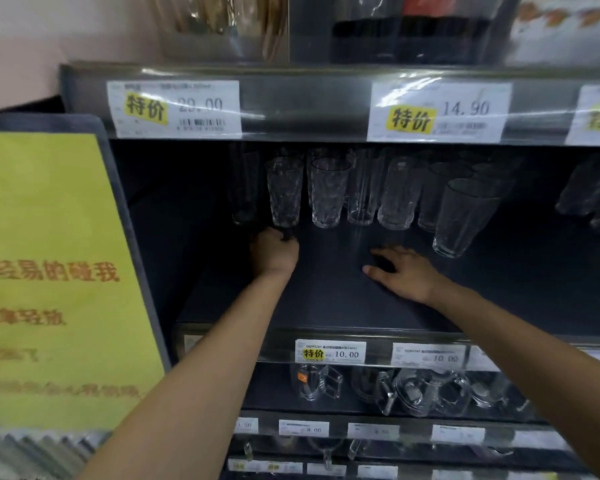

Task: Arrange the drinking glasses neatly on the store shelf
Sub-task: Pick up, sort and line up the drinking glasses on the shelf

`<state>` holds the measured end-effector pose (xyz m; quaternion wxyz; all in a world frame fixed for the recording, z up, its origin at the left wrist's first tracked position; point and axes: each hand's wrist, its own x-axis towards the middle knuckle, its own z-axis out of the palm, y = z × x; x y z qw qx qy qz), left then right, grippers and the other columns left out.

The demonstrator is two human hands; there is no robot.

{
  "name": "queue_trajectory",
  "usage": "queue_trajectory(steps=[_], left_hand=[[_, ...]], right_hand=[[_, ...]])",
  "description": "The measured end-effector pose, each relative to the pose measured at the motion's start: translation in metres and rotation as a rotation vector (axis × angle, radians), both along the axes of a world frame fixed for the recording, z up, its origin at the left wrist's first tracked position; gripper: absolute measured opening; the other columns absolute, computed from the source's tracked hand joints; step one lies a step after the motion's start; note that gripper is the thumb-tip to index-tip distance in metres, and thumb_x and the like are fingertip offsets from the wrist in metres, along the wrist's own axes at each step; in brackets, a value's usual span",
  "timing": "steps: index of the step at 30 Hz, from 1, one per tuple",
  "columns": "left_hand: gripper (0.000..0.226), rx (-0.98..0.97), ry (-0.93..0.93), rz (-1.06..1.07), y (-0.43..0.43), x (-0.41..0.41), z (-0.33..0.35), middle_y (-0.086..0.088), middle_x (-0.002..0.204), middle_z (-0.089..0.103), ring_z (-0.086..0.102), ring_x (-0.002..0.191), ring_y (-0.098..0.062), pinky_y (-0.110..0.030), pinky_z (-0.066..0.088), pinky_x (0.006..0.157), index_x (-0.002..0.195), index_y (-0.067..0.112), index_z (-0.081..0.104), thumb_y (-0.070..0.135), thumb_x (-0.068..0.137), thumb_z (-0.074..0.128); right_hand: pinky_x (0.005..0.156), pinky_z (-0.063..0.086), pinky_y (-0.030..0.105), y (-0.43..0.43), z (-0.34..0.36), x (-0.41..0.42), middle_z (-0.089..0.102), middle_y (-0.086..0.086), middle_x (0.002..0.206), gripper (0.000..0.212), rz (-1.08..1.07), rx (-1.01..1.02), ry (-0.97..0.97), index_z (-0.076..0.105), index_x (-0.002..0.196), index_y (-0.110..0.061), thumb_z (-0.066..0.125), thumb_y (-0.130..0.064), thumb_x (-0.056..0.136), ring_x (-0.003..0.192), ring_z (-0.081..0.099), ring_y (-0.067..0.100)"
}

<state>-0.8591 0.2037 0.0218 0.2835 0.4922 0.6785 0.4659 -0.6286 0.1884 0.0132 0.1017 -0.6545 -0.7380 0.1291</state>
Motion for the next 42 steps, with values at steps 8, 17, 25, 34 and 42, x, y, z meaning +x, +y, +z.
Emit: queue_trajectory(steps=[8,17,25,34,42], left_hand=[[0.006,-0.036,-0.215,-0.299,-0.071,0.007,0.006,-0.003,0.097,0.068,0.067,0.099,-0.023,-0.042,0.056,0.093,0.091,0.021,0.066,0.017,0.093,0.062],[0.011,0.193,-0.332,-0.656,-0.143,0.093,0.041,0.0,0.099,0.074,0.072,0.096,-0.01,-0.028,0.059,0.083,0.099,0.016,0.071,0.011,0.094,0.063],[0.013,0.16,-0.387,-0.997,-0.202,0.246,0.04,0.001,0.104,0.075,0.073,0.097,-0.015,-0.032,0.059,0.082,0.101,0.012,0.071,0.008,0.095,0.059],[0.015,0.006,-0.41,-1.144,-0.28,0.438,0.022,0.001,0.102,0.076,0.073,0.096,-0.018,-0.038,0.056,0.084,0.101,0.011,0.07,0.007,0.097,0.057],[0.016,0.028,-0.4,-1.056,-0.306,0.563,0.024,0.003,0.102,0.076,0.073,0.095,-0.016,-0.034,0.058,0.082,0.101,0.013,0.071,0.01,0.097,0.056]], right_hand=[[0.098,0.048,0.022,-0.081,0.028,0.019,0.073,-0.01,0.107,0.025,-0.124,0.108,0.693,0.072,0.109,-0.028,0.073,-0.038,0.086,0.107,0.065,0.008],[0.09,0.051,0.024,-0.226,0.021,0.092,0.074,-0.014,0.11,0.024,-0.352,0.315,0.968,0.072,0.109,-0.034,0.068,-0.038,0.085,0.107,0.067,0.003],[0.084,0.053,0.021,-0.356,0.008,0.196,0.074,-0.015,0.109,0.027,-0.701,0.544,1.001,0.072,0.111,-0.033,0.063,-0.037,0.085,0.105,0.068,0.003],[0.083,0.053,0.016,-0.456,-0.003,0.353,0.074,-0.012,0.11,0.025,-0.877,0.636,1.032,0.071,0.112,-0.027,0.064,-0.029,0.088,0.106,0.068,0.006],[0.084,0.052,0.014,-0.465,0.006,0.496,0.073,-0.017,0.109,0.031,-0.786,0.589,1.015,0.07,0.112,-0.033,0.063,-0.038,0.083,0.105,0.067,0.002]])
